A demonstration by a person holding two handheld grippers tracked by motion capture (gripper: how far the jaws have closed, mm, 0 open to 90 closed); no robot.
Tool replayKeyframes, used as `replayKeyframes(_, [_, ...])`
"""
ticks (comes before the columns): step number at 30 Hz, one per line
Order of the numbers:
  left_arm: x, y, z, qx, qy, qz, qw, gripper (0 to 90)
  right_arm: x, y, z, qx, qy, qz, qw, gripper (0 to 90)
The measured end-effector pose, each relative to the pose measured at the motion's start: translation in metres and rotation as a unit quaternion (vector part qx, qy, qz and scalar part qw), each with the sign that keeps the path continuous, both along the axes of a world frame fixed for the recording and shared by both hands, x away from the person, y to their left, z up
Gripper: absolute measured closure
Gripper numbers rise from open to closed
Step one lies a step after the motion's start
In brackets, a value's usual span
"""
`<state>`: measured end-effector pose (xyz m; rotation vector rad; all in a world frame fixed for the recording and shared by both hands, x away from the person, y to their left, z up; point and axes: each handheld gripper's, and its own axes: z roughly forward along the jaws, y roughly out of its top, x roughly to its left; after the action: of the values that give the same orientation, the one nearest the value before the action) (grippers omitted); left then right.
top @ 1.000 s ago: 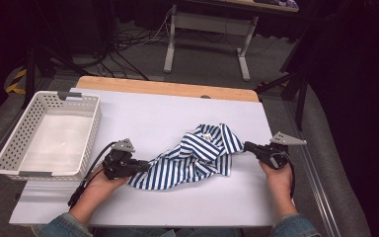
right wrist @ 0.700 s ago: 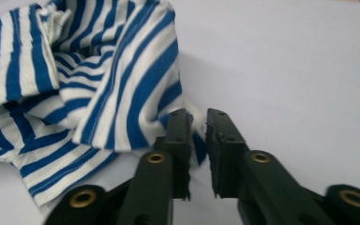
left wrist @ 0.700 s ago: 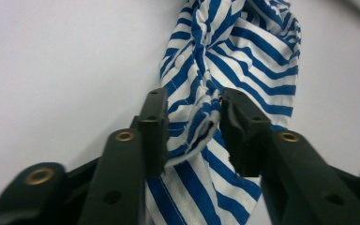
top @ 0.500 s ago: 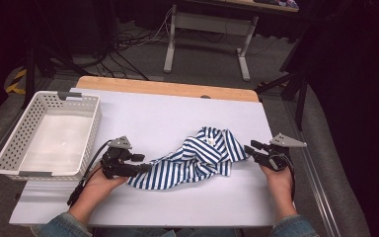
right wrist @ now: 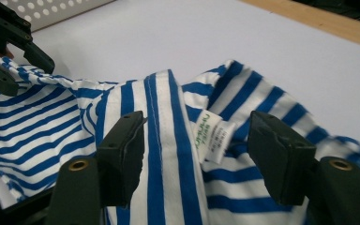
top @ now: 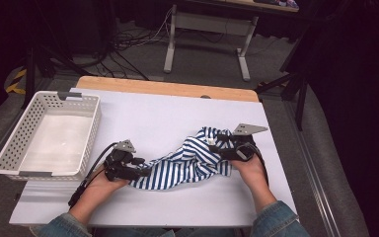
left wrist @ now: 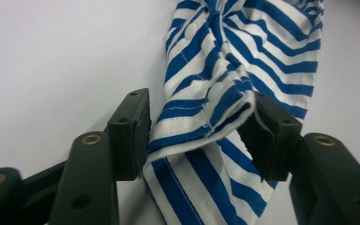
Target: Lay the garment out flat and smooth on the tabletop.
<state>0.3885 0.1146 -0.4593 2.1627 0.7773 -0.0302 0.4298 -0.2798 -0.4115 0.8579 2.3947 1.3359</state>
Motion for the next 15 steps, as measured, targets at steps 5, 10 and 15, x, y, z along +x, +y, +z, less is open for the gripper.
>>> replayKeyframes(5, [0.002, -0.005, -0.005, 0.009, 0.005, -0.004, 0.9999, 53.7, 0.015, 0.015, -0.009, 0.012, 0.042, 0.020, 0.9988, 36.8])
replayKeyframes(10, [0.004, -0.007, -0.005, 0.010, 0.004, -0.001, 0.9999, 68.0, 0.021, 0.025, -0.011, -0.010, 0.061, 0.045, 0.9970, 63.0])
replayKeyframes(15, [0.003, -0.009, 0.001, 0.019, -0.017, 0.007, 0.9997, 82.2, 0.018, 0.029, -0.004, -0.024, 0.040, 0.057, 0.9973, 83.3])
